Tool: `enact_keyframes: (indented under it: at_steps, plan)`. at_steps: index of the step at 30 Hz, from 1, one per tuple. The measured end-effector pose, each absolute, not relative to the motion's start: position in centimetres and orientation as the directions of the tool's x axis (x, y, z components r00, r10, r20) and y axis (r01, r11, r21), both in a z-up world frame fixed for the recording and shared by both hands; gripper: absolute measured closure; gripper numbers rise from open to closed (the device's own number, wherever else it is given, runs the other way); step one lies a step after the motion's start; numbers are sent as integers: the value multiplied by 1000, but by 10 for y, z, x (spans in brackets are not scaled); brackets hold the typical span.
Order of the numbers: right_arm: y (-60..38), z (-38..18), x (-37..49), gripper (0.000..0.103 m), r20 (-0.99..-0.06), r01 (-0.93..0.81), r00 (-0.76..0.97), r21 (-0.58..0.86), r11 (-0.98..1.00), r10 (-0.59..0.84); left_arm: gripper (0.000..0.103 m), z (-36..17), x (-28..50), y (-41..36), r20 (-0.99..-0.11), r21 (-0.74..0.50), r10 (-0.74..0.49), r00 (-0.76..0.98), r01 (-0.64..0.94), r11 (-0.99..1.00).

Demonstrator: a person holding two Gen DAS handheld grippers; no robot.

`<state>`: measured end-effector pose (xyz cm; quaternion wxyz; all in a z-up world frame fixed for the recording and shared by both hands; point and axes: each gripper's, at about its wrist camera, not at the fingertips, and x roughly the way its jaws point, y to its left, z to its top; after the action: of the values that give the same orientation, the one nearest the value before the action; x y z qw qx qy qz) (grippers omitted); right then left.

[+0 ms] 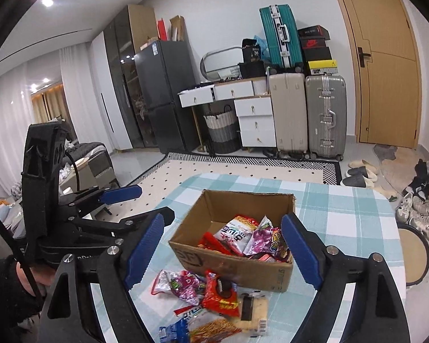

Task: Organize snacks
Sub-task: 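Open both grippers to release the bags into the box and withdraw, then reach the right gripper to the blue Oreo pack and close on it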

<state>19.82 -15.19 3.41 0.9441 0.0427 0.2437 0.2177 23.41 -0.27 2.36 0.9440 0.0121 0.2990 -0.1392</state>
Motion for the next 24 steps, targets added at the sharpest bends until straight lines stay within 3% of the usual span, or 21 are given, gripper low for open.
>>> enact_keyframes:
  at_steps: [6, 8, 10, 24]
  plan:
    - [-150, 34, 148, 6, -396, -398, 810, 171, 901, 433, 17, 35, 177, 5, -504, -50, -249, 827, 260, 964]
    - [-151, 29, 126, 4, -363, -402, 821, 180, 898, 441, 12, 34, 159, 9, -482, -54, -252, 839, 259, 964]
    - [-153, 22, 106, 4, -342, -403, 828, 186, 896, 444, 0, 31, 140, 14, -458, -60, -241, 856, 240, 969]
    - [-166, -39, 60, 1, -379, -309, 850, 204, 929, 365, 0, -14, 77, 44, -454, -115, -211, 866, 178, 977]
